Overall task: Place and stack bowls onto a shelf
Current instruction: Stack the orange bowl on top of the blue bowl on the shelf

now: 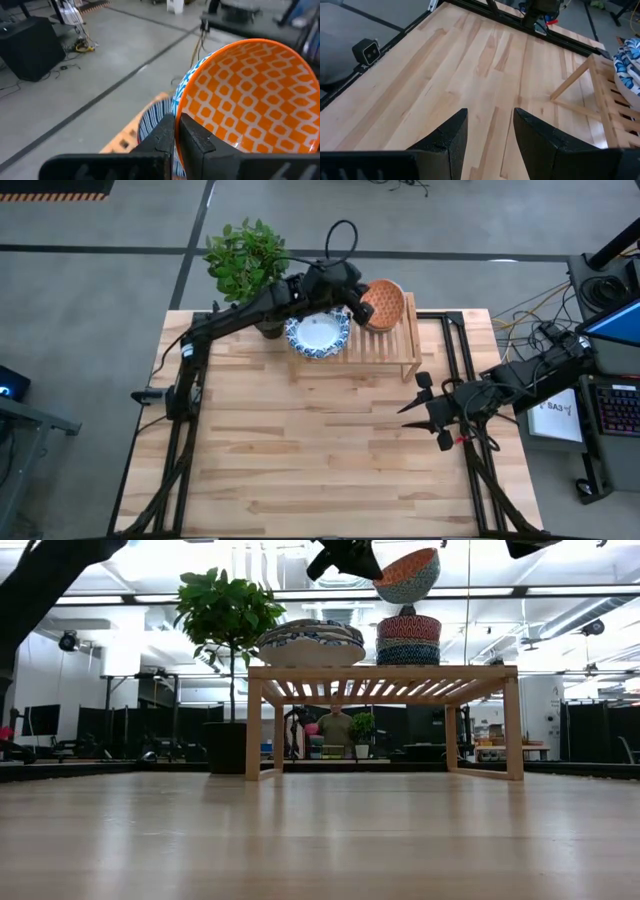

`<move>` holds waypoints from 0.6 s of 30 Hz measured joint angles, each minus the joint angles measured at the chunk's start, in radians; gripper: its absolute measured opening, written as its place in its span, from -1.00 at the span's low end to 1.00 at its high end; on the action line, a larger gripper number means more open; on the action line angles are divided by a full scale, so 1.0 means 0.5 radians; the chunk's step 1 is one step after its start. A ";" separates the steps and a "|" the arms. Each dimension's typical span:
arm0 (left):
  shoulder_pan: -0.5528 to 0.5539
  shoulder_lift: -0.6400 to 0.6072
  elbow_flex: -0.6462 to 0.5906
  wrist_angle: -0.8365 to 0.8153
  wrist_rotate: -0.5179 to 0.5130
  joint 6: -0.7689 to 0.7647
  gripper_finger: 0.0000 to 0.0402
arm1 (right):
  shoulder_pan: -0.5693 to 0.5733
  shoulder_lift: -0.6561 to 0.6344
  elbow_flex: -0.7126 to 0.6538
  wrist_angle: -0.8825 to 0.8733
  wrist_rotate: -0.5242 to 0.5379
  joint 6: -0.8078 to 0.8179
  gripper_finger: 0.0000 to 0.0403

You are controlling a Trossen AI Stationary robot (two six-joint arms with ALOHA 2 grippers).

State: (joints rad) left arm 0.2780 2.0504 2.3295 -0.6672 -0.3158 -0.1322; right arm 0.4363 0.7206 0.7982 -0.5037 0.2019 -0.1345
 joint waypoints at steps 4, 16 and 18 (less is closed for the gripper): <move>0.026 0.022 -0.001 0.120 -0.007 -0.028 -1.00 | 0.000 -0.014 0.000 -0.009 0.000 -0.014 -0.26; 0.052 0.118 -0.004 0.150 -0.083 -0.052 -0.96 | 0.000 -0.028 -0.002 -0.035 0.001 0.005 -0.26; 0.053 0.125 -0.004 0.156 -0.083 -0.052 -0.93 | 0.001 -0.028 -0.002 -0.035 0.001 0.004 -0.26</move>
State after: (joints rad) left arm 0.3046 2.1129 2.3276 -0.5890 -0.3573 -0.1583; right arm 0.4366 0.7067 0.7975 -0.5213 0.2024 -0.1326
